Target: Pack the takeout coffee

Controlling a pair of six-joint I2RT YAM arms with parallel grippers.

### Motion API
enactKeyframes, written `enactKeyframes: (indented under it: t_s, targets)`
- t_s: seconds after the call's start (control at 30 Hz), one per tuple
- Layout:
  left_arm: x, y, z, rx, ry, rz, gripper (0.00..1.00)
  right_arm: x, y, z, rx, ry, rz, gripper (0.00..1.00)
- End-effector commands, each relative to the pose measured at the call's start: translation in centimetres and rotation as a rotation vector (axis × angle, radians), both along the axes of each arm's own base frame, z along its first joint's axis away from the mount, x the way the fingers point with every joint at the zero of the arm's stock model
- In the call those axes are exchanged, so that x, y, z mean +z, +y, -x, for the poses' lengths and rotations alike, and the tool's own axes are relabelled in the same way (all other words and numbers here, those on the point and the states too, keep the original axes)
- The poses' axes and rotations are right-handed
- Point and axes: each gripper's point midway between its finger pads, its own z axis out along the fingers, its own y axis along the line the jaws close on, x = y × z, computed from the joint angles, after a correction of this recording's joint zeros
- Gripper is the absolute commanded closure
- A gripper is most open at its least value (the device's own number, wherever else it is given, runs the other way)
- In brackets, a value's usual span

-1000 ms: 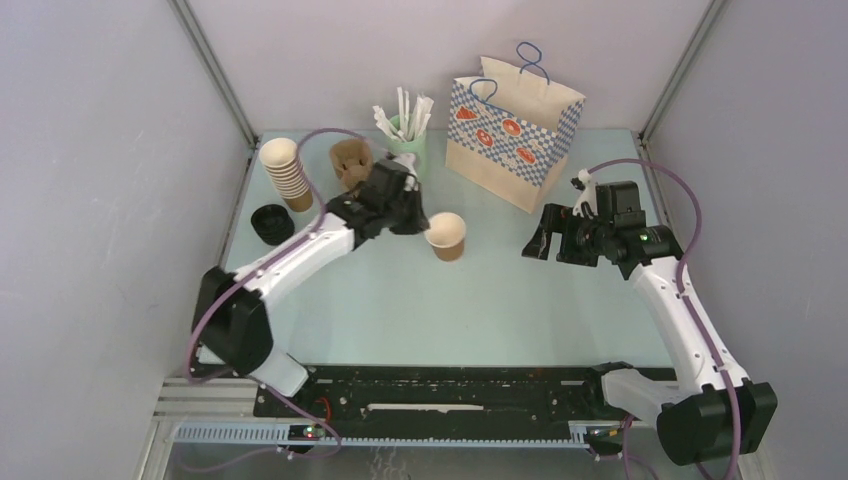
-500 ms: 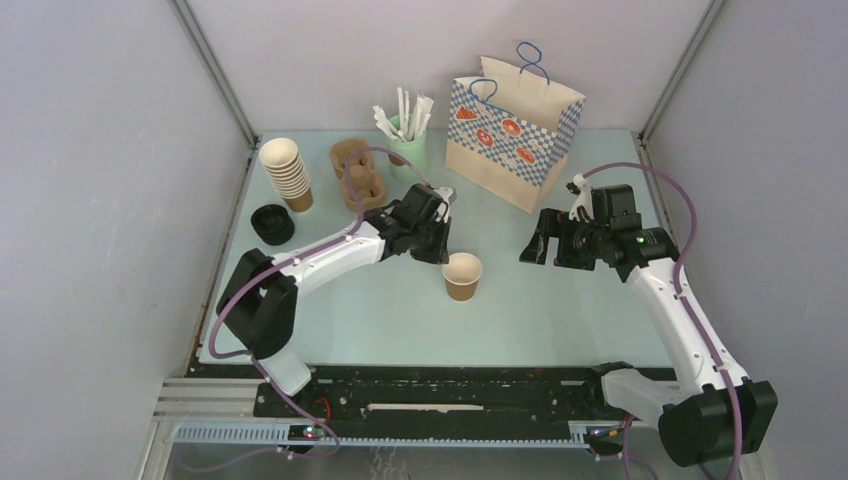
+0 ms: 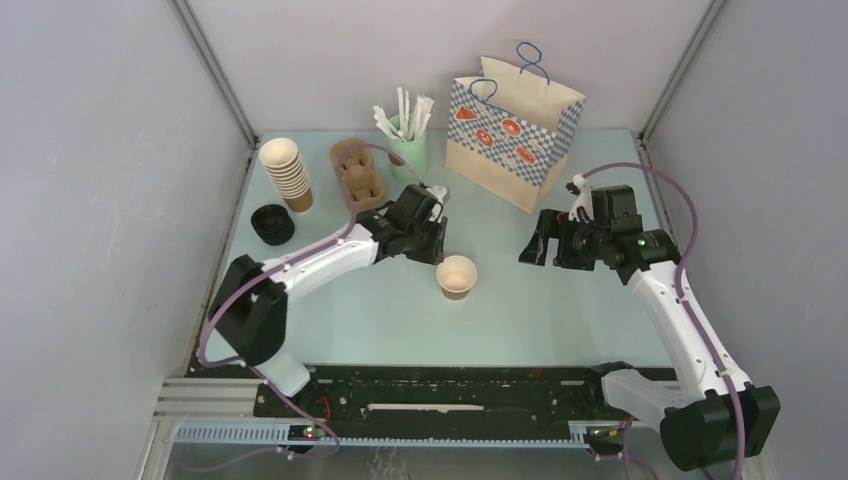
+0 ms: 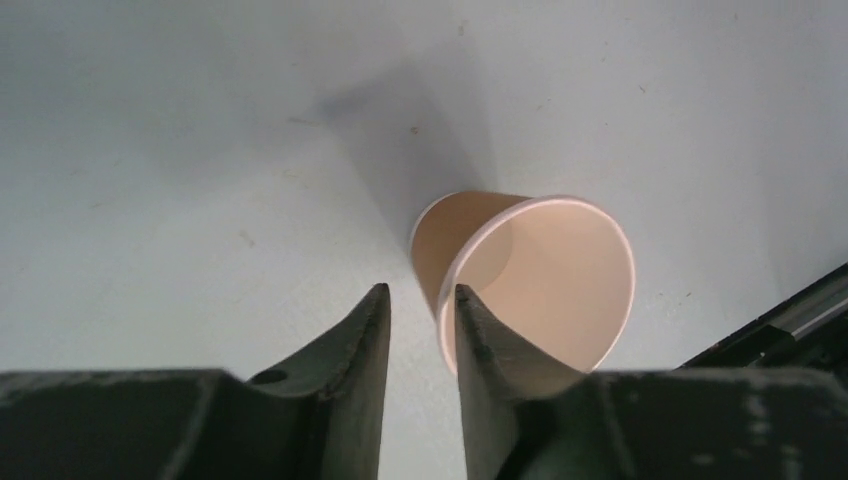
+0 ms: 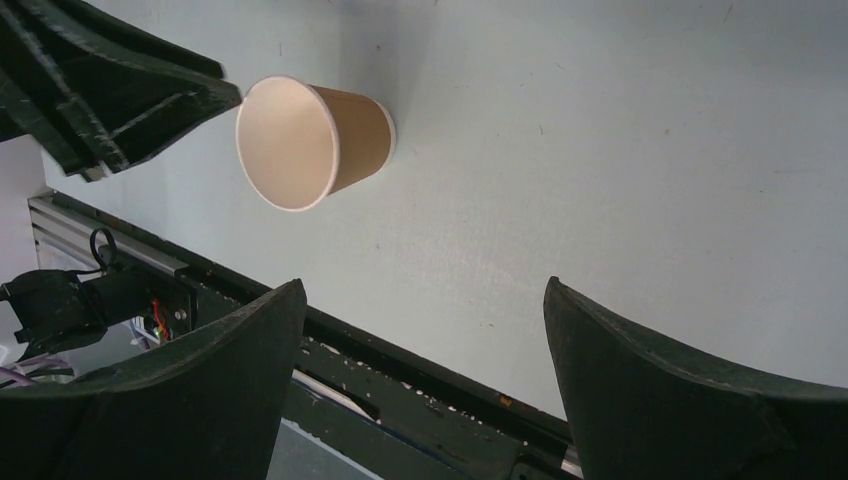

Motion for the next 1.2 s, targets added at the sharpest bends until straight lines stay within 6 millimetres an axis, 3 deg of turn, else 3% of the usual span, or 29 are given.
enactKeyframes:
  t_s: [0.0,0.07,0.1,0.2,0.3,0.4,0.53,0.63,0.73,1.17]
  targets:
    - [4.4,4.4,-1.4,0.133,-0.151,0.003,0.60,0.9,0.2,-0.1,0.020,-0.053,-0.004,0.03]
    - [5.7,8.6,-2.2,0.290,-0.196,0.033,0.51,0.9,0.1,0.0,0.016,-0.055,0.001,0.03]
    - [5.4,10.7,-2.6,0.370,-0.195,0.030,0.47,1.0,0.0,0.0,0.015,-0.057,0.002,0.03]
    - [6.1,19.6,-3.7,0.707,-0.238,0.019,0.34,1.0,-0.1,0.2,0.015,-0.063,0.005,0.03]
    - [6.1,28.7,-3.1,1.079,-0.237,0.010,0.23,0.7,-0.1,0.5,0.014,-0.060,0.004,0.02]
    - [7.1,34.5,-3.3,1.272,-0.270,0.010,0.19,0.7,-0.1,0.8,0.016,-0.058,0.002,0.02]
    - [6.6,39.8,-4.2,1.389,-0.205,-0.095,0.18,0.7,0.0,0.8,0.020,-0.057,0.000,0.02]
    - [5.3,42.6,-4.7,1.446,-0.114,-0.141,0.20,0.7,-0.1,0.7,0.016,-0.061,0.002,0.02]
    - [4.1,44.3,-5.2,1.473,-0.019,-0.158,0.28,0.6,-0.3,0.7,0.008,-0.058,0.009,0.02]
    - [1.9,45.1,-9.0,1.441,0.121,-0.157,0.45,0.2,-0.7,0.3,-0.009,-0.045,0.019,0.02]
